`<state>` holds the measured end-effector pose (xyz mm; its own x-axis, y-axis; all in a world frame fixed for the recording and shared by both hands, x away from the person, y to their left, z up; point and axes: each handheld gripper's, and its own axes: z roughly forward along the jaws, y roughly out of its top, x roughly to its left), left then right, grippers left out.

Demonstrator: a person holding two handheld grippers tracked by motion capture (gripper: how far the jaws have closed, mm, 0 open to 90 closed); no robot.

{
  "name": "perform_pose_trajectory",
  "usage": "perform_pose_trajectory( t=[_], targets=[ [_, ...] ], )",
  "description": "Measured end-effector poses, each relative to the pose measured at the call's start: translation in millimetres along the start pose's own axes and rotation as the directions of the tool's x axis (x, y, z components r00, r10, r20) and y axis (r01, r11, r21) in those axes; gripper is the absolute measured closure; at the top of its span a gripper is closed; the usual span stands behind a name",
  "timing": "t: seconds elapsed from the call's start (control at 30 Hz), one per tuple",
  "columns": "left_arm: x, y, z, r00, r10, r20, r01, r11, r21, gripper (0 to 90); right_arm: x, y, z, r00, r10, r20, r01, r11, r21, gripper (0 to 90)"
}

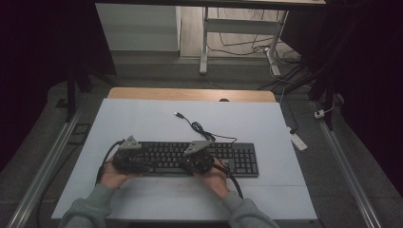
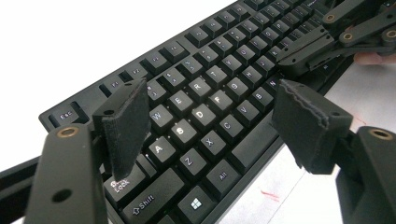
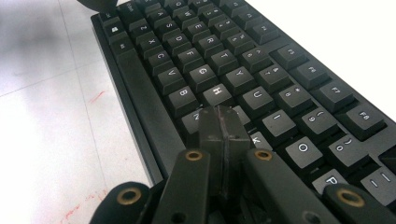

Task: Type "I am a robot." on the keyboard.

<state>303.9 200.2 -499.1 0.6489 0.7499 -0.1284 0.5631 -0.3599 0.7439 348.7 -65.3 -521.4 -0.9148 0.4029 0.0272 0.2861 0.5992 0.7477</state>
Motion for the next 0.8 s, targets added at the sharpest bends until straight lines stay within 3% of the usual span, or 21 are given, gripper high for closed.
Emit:
perform_pose_trajectory(
  t=[0.3,0.5,0.8],
  targets=[
    [0.6,0.1,-1.3,1.0000,-0.007,-0.002,0.007,0.9999,-0.009,27.9,-2.6,0.3,-13.7,0.9999,0.007,0.015,-0.007,0.999,-0.049,89.2],
    [0.4,-0.1,-1.5,1.0000,-0.003,-0.003,0.003,1.0000,-0.007,27.9,-7.6,-5.2,-29.6,0.9983,0.037,0.045,-0.033,0.996,-0.083,76.0],
    [-0.4,0.0,0.0,1.0000,0.002,0.000,-0.002,1.0000,0.003,27.7,-15.3,-21.6,-52.3,0.9947,0.065,0.079,-0.057,0.993,-0.108,68.0]
  ],
)
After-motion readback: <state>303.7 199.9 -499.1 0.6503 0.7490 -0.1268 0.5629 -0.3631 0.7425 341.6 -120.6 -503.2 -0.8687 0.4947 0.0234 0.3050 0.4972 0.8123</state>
